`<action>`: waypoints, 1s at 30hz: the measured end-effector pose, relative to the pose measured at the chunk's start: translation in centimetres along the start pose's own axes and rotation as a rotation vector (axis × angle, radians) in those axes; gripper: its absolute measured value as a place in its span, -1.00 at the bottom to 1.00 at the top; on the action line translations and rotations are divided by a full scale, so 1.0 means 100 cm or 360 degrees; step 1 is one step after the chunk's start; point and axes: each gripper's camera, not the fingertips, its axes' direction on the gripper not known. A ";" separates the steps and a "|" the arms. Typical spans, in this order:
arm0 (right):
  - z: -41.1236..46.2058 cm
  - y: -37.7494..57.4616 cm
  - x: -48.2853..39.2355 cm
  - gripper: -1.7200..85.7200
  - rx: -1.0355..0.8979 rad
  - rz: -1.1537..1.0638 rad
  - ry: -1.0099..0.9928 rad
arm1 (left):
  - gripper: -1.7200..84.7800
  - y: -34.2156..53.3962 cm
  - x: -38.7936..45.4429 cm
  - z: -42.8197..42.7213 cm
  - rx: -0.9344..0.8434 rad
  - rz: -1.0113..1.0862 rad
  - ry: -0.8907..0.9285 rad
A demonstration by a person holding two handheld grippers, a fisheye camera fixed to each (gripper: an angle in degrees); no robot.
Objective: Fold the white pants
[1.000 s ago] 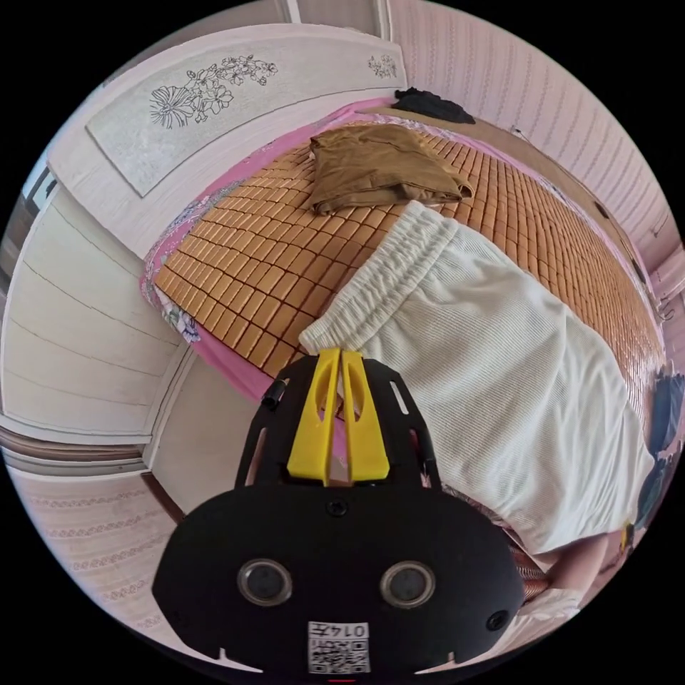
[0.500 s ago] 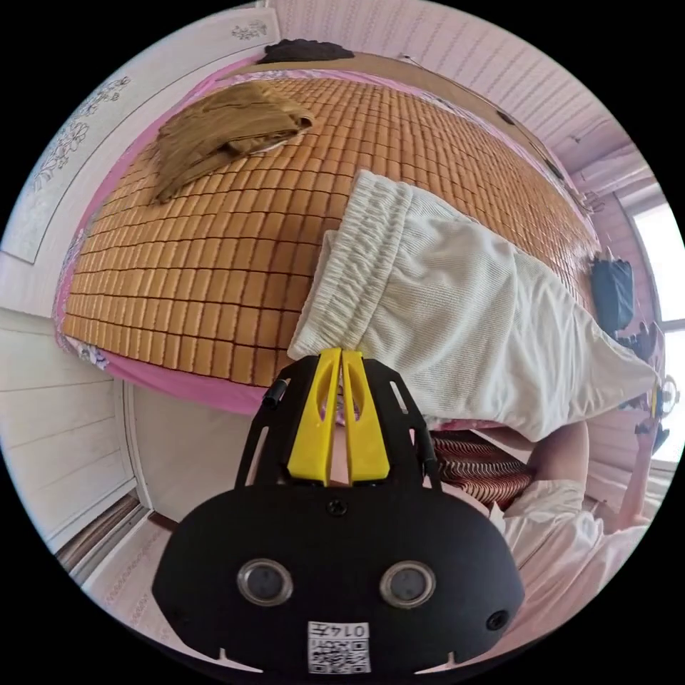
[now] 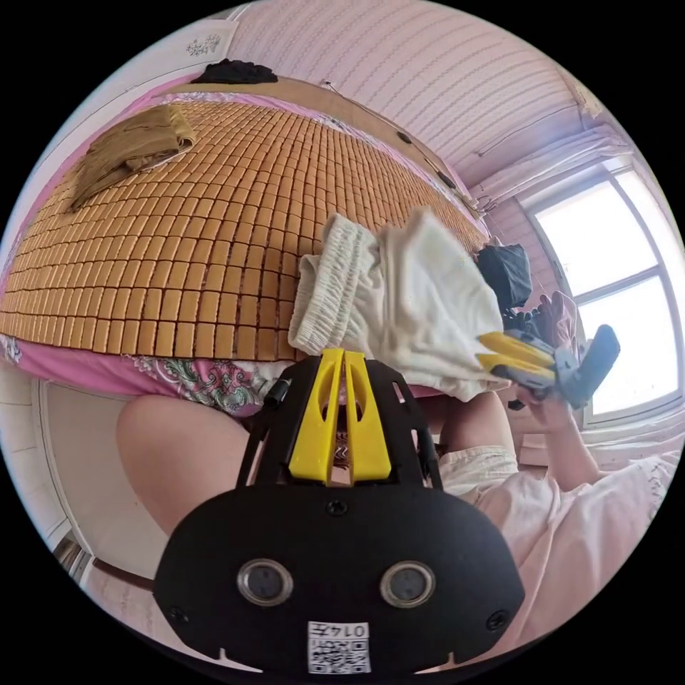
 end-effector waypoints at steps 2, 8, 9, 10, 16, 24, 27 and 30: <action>0.033 0.001 -0.016 -0.77 -0.0107 0.0025 0.0051 | -0.98 0.007 -0.007 -0.010 0.0008 -0.0005 -0.0019; 0.065 -0.024 -0.037 -0.75 -0.0056 -0.0007 0.0139 | -0.98 0.003 0.013 0.004 -0.0022 0.0118 0.0042; 0.069 -0.029 -0.040 -0.75 -0.0052 -0.0013 0.0164 | -0.98 0.001 0.018 0.007 -0.0023 0.0136 0.0054; 0.077 -0.037 -0.044 -0.75 -0.0032 -0.0027 0.0214 | -0.98 -0.004 0.027 0.014 -0.0025 0.0173 0.0073; 0.119 -0.060 -0.037 -0.95 -0.0238 -0.0020 0.0118 | -0.97 -0.030 0.059 0.031 0.0000 0.0255 0.0122; 0.116 -0.062 -0.058 -0.95 -0.0096 -0.0176 -0.0033 | -0.91 -0.047 0.073 0.044 0.0058 0.0277 0.0076; 0.154 -0.063 -0.047 -0.95 -0.0232 -0.0104 -0.0127 | -0.85 -0.054 0.079 0.068 -0.0015 0.0284 0.0014; 0.175 -0.064 -0.042 -0.93 -0.0278 -0.0059 -0.0121 | -0.76 -0.061 0.090 0.098 -0.0157 0.0300 -0.0016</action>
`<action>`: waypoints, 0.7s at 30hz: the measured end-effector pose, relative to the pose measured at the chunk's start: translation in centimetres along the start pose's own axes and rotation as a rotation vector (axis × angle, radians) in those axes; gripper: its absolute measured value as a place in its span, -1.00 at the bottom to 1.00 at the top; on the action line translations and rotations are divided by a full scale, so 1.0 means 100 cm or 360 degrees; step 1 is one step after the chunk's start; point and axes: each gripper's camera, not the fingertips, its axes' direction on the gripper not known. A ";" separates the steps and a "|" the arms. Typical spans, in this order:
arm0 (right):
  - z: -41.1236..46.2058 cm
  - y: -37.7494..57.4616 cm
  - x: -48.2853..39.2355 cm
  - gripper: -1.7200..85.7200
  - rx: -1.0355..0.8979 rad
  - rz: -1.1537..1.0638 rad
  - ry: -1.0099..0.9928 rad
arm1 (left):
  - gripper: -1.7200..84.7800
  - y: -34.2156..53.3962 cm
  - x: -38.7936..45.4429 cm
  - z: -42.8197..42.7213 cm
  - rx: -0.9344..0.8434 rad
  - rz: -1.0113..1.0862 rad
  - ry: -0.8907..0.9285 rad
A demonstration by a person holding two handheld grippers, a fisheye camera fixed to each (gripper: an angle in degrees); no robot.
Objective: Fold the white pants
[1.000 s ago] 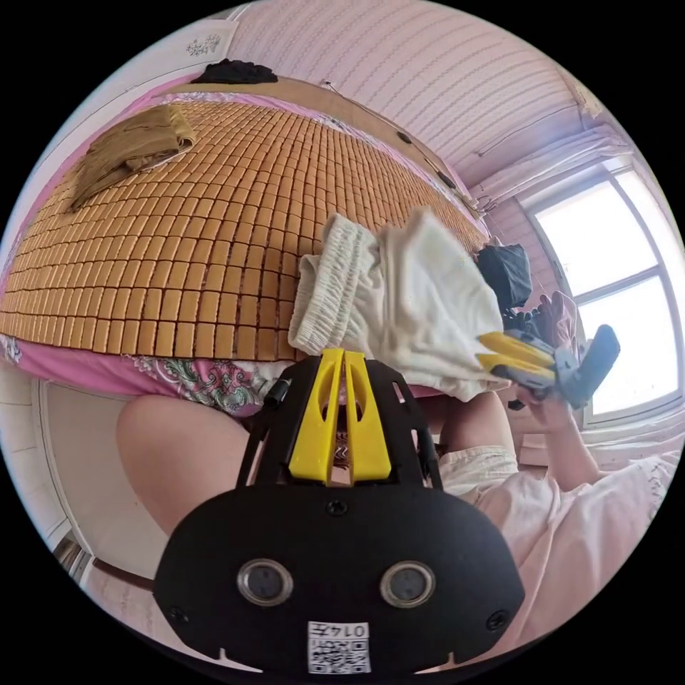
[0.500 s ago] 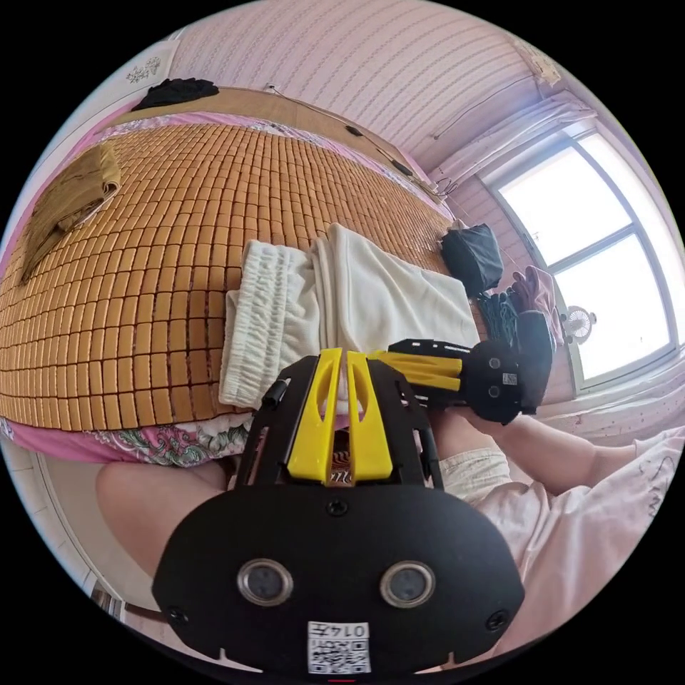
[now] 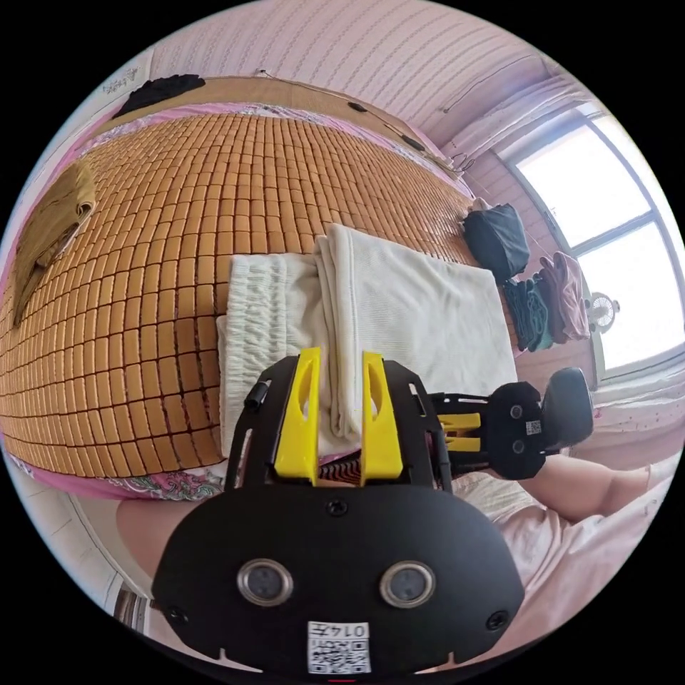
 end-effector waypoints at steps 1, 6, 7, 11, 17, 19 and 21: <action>0.003 -0.001 0.002 -0.93 0.0008 0.0031 0.0000 | -0.74 -0.004 0.007 0.010 -0.0043 0.0030 -0.0013; 0.002 0.003 0.001 -0.82 0.0088 0.0110 0.0030 | -0.76 -0.013 0.031 0.045 -0.0149 0.0128 -0.0212; 0.000 0.004 -0.002 -0.75 0.0125 0.0108 0.0049 | -0.77 -0.014 0.037 0.046 -0.0160 0.0164 -0.0225; 0.007 -0.004 -0.019 -0.66 0.0092 0.0005 0.0232 | -0.79 -0.010 0.065 0.046 -0.0149 0.0306 -0.0383; 0.033 -0.010 -0.016 -0.76 0.0017 -0.0069 0.0455 | -0.80 -0.003 0.076 0.063 -0.0115 0.0262 -0.0420; 0.031 -0.005 -0.010 -0.78 0.0081 -0.0116 0.0442 | -0.81 -0.004 0.078 0.064 -0.0121 0.0259 -0.0403; 0.027 -0.004 -0.001 -0.80 0.0093 -0.0064 0.0348 | -0.84 -0.005 0.084 0.062 -0.0137 0.0286 -0.0412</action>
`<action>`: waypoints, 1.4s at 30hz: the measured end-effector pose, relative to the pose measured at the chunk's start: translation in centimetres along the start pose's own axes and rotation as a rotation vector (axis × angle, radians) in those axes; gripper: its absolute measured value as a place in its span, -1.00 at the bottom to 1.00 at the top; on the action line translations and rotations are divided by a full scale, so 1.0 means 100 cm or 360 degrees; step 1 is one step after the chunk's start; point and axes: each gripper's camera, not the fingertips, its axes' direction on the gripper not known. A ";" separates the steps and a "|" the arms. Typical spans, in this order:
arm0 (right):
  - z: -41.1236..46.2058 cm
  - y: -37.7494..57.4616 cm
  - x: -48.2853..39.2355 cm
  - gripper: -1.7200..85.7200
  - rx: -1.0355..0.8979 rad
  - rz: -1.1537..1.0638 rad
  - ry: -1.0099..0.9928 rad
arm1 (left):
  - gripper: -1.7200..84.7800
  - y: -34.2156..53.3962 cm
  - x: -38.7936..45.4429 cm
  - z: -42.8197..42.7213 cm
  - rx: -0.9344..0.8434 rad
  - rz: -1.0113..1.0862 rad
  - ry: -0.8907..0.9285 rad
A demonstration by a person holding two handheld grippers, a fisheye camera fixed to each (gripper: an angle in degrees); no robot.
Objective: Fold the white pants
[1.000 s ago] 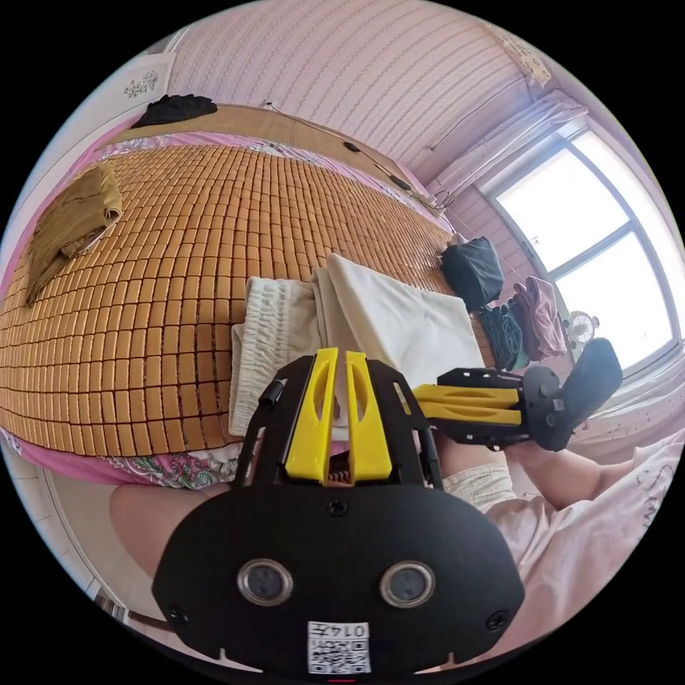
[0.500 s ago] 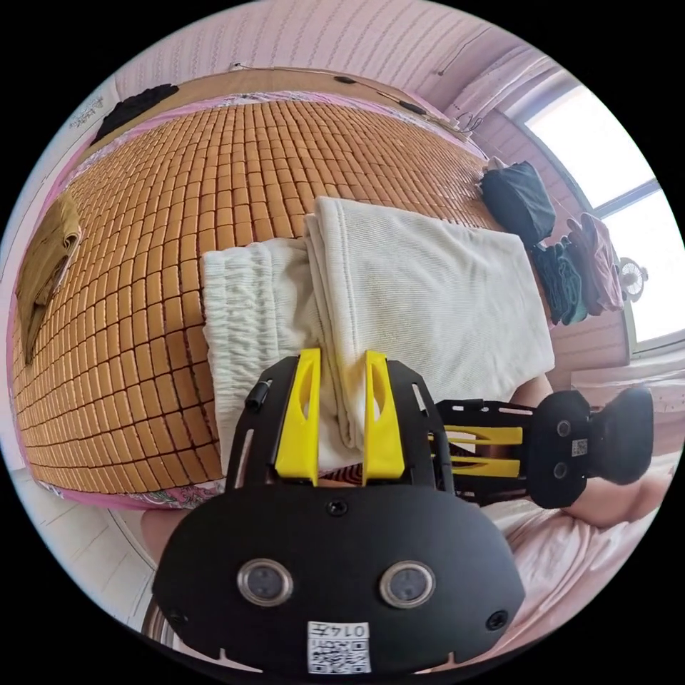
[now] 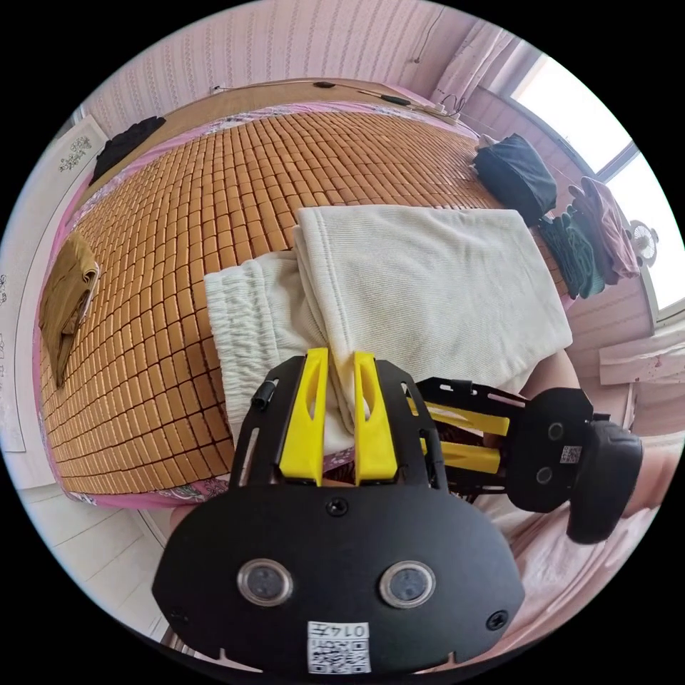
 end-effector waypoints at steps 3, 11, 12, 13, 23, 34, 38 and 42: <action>-0.008 0.002 0.014 -0.85 0.0042 0.0096 -0.0111 | -0.83 0.003 0.009 -0.004 0.0028 0.0034 0.0034; -0.017 0.011 0.050 -0.84 0.0148 0.0314 -0.0351 | -0.79 0.003 0.005 0.016 -0.0015 -0.0067 0.0145; -0.017 0.011 0.052 -0.84 0.0144 0.0344 -0.0375 | -0.80 0.003 0.006 0.018 -0.0029 -0.0053 0.0142; -0.015 0.011 0.057 -0.80 0.0130 0.0400 -0.0395 | -0.83 0.001 0.008 0.021 -0.0061 -0.0020 0.0137; -0.027 -0.002 0.062 -0.83 0.0041 0.0272 -0.0113 | -0.96 0.015 0.026 -0.029 0.0179 0.0055 0.0231; -0.133 -0.027 0.112 -0.93 0.0364 0.0169 -0.0126 | -0.97 -0.004 -0.002 -0.115 0.0472 0.0108 0.0384; -0.210 -0.040 0.143 -0.94 0.0646 0.0126 -0.0194 | -0.97 -0.022 -0.006 -0.198 0.0693 0.0256 0.0482; -0.234 -0.053 0.149 -0.93 0.0790 0.0062 -0.0418 | -0.97 -0.001 -0.007 -0.254 0.0833 0.0407 0.0379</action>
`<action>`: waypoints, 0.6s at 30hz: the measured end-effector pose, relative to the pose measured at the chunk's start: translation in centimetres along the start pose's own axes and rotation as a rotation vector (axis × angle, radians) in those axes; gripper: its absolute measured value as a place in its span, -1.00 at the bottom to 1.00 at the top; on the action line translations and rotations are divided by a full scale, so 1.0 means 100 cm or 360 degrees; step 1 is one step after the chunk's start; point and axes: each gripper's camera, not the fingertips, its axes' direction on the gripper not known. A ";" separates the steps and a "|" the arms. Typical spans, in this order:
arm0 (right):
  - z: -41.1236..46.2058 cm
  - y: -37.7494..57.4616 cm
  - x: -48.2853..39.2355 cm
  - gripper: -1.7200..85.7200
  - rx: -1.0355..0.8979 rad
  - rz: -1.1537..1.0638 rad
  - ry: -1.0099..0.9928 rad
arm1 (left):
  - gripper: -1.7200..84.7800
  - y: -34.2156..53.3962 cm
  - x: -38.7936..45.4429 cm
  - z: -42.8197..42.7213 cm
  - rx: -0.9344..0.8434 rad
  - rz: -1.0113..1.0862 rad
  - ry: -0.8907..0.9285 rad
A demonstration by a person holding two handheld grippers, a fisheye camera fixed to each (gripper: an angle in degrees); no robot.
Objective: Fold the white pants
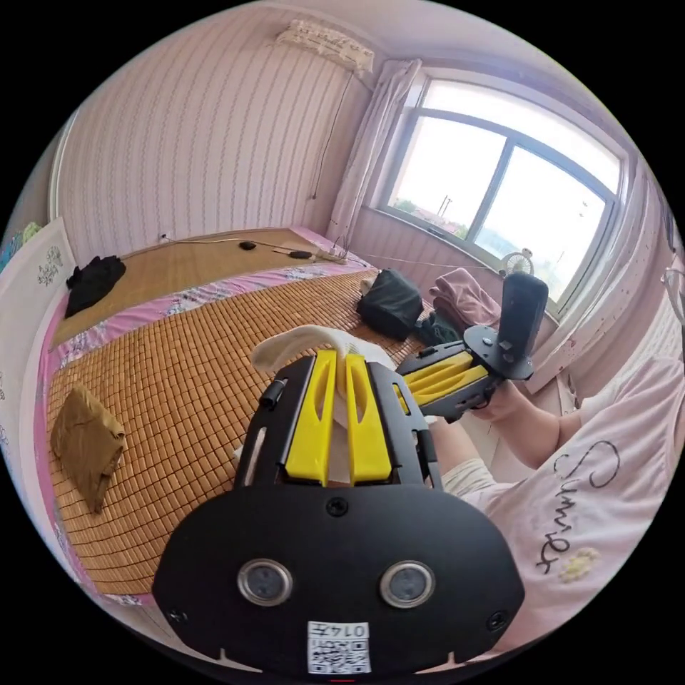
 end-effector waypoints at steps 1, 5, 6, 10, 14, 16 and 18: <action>0.018 -0.003 0.001 -0.93 -0.0093 -0.0009 -0.0090 | -0.96 0.010 -0.003 -0.006 -0.0064 0.0000 -0.0061; 0.125 0.028 0.018 -0.92 -0.0550 0.0130 -0.0202 | -0.93 0.103 -0.064 0.046 -0.0431 -0.0400 -0.0151; 0.138 0.036 0.021 -0.91 -0.0621 0.0152 -0.0173 | -0.92 0.120 -0.076 0.058 -0.0474 -0.0521 -0.0120; 0.164 0.066 0.034 -0.87 -0.0792 0.0262 -0.0121 | -0.90 0.187 -0.100 0.099 -0.0486 -0.0897 0.0058; 0.142 0.045 0.052 -0.80 -0.0694 0.0208 -0.0024 | -0.91 0.191 -0.097 0.092 -0.0404 -0.0882 0.0047; 0.137 0.029 0.065 -0.77 -0.0613 0.0107 0.0143 | -0.91 0.189 -0.097 0.088 -0.0403 -0.0836 0.0020; 0.147 0.013 0.080 -0.72 -0.0629 0.0007 0.0281 | -0.91 0.186 -0.098 0.083 -0.0399 -0.0801 -0.0002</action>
